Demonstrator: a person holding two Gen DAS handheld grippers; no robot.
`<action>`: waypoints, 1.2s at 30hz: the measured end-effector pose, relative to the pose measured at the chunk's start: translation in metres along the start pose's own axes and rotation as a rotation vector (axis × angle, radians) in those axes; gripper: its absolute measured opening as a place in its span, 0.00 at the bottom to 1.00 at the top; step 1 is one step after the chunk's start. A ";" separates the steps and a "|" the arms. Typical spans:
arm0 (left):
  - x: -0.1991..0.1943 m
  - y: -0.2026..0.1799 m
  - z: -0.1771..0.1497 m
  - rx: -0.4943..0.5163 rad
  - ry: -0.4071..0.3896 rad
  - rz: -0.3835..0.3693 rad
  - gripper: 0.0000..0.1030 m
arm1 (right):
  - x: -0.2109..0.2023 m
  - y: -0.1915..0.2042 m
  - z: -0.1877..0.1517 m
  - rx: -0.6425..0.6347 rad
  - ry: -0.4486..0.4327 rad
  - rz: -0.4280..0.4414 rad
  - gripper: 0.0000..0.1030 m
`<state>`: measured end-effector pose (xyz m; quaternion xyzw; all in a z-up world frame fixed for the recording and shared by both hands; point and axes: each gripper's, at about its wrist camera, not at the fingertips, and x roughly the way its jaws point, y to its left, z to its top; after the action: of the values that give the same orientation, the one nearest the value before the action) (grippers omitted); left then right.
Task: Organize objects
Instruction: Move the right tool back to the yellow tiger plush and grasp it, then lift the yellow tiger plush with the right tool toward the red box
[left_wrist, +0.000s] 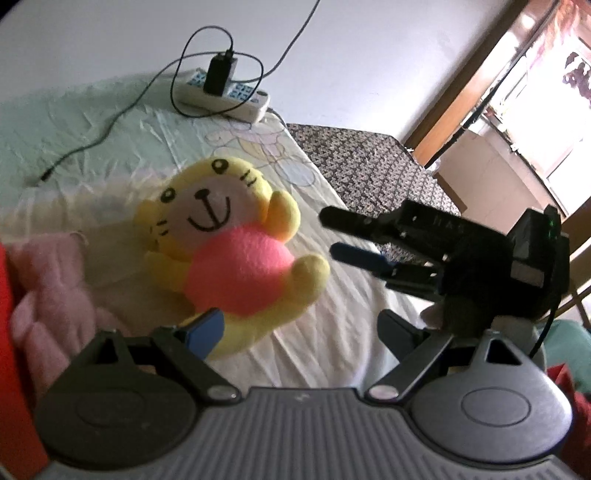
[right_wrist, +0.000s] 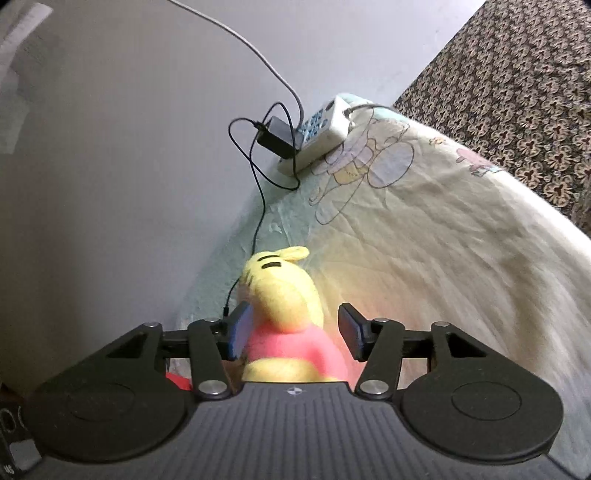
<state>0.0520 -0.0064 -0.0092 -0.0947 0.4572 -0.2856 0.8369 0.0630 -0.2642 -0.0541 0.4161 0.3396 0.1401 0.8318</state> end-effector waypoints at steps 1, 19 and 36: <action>0.004 0.002 0.002 -0.009 0.003 -0.003 0.88 | 0.005 -0.002 0.001 0.002 0.012 0.002 0.54; 0.057 0.043 0.025 -0.112 0.048 -0.018 0.90 | 0.073 -0.005 -0.001 0.005 0.168 0.065 0.62; 0.041 0.031 0.014 -0.114 0.068 -0.055 0.90 | 0.038 0.008 -0.015 -0.014 0.195 0.109 0.50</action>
<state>0.0929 -0.0055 -0.0441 -0.1451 0.4981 -0.2849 0.8060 0.0810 -0.2304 -0.0709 0.4126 0.3948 0.2274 0.7888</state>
